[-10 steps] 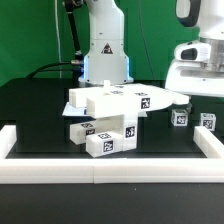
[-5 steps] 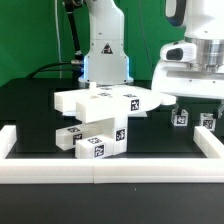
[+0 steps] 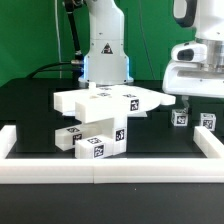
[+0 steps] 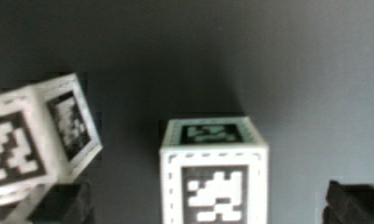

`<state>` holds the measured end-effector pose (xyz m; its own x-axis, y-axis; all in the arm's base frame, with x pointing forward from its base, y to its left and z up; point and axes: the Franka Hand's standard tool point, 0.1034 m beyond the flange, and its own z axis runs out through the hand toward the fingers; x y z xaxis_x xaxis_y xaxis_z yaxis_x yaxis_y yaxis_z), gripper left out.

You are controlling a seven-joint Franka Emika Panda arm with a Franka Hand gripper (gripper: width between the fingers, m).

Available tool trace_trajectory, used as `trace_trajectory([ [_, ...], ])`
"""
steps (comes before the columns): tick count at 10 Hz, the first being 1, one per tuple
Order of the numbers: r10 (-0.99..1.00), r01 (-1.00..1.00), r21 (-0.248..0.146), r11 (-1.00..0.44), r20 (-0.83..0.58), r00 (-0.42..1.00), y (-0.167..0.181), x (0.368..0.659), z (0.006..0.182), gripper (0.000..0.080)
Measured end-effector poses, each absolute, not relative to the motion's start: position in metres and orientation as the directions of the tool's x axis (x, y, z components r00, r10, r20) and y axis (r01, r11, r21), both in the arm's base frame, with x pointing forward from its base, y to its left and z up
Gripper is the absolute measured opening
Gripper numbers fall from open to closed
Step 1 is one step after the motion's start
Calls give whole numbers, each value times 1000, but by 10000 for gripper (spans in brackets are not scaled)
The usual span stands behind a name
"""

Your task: Assemble chair

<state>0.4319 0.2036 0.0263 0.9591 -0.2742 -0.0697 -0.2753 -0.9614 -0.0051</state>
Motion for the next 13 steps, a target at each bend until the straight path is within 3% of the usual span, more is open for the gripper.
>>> trace_trajectory([
  [9, -255, -257, -17, -966, -56, 965, 209, 439, 26, 649],
  [13, -255, -256, -6, -967, -52, 966, 206, 435, 14, 649],
])
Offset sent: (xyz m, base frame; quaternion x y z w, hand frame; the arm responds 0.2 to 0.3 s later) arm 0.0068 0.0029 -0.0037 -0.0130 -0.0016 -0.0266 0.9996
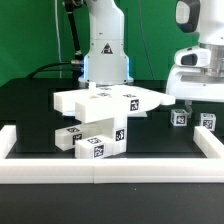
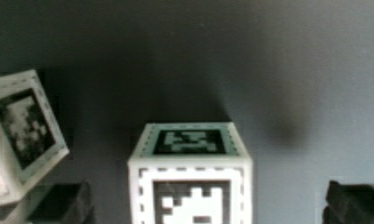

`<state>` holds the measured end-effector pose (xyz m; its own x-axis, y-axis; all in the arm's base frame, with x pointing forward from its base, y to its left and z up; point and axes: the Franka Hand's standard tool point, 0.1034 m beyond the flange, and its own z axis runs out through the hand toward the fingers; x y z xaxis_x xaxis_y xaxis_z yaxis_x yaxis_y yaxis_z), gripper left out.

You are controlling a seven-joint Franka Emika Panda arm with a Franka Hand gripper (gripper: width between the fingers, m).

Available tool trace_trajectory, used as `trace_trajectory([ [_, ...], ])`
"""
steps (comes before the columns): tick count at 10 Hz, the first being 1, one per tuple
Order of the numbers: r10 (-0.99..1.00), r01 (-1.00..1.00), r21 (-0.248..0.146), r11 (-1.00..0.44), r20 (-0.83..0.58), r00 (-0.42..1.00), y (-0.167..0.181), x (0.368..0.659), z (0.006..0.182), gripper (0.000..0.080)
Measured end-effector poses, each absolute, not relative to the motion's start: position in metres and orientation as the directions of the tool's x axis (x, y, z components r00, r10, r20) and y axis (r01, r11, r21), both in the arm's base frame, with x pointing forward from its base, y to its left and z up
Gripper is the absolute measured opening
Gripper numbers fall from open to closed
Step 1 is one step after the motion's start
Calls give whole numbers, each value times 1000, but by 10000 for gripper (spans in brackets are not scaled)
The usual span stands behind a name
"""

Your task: Assemble chair

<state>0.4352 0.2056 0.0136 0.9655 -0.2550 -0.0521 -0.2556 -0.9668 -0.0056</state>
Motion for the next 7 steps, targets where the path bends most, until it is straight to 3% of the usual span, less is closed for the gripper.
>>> trace_trajectory([
  [4, -259, -259, 3, -966, -58, 964, 201, 433, 9, 649],
  [5, -259, -259, 3, -966, -58, 964, 201, 433, 9, 522],
  [6, -259, -259, 3, -966, -58, 964, 201, 433, 9, 326],
  [7, -259, -259, 3, -966, -58, 964, 201, 434, 9, 326],
])
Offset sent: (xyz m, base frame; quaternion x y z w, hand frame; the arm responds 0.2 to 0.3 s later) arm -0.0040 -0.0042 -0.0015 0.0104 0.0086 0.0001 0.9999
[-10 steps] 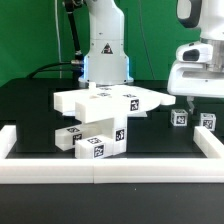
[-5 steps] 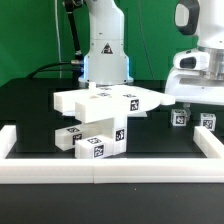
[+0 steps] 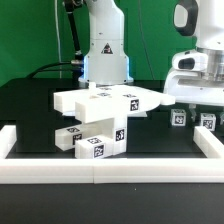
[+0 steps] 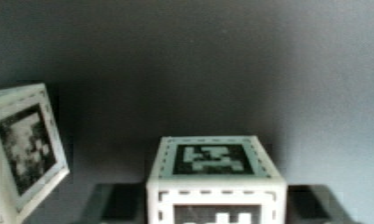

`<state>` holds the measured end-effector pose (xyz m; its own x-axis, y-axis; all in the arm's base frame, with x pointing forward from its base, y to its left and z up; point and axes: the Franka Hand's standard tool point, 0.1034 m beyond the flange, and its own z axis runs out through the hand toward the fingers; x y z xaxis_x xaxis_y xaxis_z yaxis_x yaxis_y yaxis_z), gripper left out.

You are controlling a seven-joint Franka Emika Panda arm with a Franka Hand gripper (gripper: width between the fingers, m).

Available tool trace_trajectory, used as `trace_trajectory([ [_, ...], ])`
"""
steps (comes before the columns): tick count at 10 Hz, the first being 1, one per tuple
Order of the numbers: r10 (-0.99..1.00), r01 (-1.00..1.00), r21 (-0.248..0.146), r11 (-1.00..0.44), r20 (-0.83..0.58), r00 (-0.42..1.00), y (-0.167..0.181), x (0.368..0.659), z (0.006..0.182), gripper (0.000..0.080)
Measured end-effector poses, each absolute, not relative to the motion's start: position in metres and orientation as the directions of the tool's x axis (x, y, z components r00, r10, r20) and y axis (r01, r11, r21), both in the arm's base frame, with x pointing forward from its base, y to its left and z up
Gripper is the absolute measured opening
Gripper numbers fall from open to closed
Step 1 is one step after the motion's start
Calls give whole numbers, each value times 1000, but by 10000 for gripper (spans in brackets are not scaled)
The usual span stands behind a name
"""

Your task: Assemble chair

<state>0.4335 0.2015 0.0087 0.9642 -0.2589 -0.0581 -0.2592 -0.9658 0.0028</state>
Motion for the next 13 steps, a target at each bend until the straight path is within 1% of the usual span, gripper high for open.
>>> trace_trajectory([
  [1, -259, -259, 3, -966, -58, 964, 201, 433, 9, 285],
  [6, -261, -261, 3, -965, -59, 964, 201, 434, 10, 285],
  [7, -273, -273, 10, -962, -86, 958, 196, 435, 20, 285],
  [8, -287, -288, 5, -958, -95, 953, 192, 439, 35, 285],
  [10, -301, -303, -9, -953, -100, 948, 187, 445, 58, 287],
  [12, -308, -312, -29, -950, -97, 946, 171, 456, 83, 287],
  [13, -308, -312, -34, -950, -86, 947, 169, 461, 91, 287],
])
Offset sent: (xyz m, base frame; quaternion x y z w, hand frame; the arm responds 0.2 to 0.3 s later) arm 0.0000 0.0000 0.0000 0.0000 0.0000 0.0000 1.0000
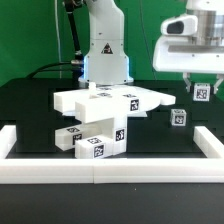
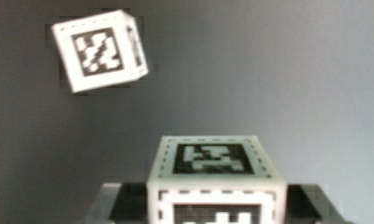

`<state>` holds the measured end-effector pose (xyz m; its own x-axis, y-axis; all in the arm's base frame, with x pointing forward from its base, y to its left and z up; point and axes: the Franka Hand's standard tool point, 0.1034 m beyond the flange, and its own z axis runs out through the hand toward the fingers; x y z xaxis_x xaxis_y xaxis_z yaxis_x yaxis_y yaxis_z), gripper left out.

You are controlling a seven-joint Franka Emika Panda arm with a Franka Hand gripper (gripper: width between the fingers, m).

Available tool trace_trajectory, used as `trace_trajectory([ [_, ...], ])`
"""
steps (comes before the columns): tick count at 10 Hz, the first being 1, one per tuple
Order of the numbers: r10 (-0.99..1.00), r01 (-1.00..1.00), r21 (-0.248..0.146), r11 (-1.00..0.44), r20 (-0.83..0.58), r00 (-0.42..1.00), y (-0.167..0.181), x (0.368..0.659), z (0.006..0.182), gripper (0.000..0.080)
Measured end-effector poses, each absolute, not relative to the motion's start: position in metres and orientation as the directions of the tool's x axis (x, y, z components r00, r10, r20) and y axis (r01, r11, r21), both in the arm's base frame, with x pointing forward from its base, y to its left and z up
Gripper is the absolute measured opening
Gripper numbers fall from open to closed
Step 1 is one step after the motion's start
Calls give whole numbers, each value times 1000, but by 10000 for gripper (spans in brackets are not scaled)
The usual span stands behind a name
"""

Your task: Assemble chair

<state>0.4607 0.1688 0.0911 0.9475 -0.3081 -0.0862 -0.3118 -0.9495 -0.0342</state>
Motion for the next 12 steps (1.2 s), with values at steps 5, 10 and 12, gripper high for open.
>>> trace_trajectory([
  [5, -293, -297, -32, -954, -85, 952, 166, 461, 89, 287],
  [10, -174, -179, -65, -982, -71, 982, 116, 493, 139, 287],
  [12, -178, -182, -62, -981, -67, 982, 117, 491, 135, 287],
])
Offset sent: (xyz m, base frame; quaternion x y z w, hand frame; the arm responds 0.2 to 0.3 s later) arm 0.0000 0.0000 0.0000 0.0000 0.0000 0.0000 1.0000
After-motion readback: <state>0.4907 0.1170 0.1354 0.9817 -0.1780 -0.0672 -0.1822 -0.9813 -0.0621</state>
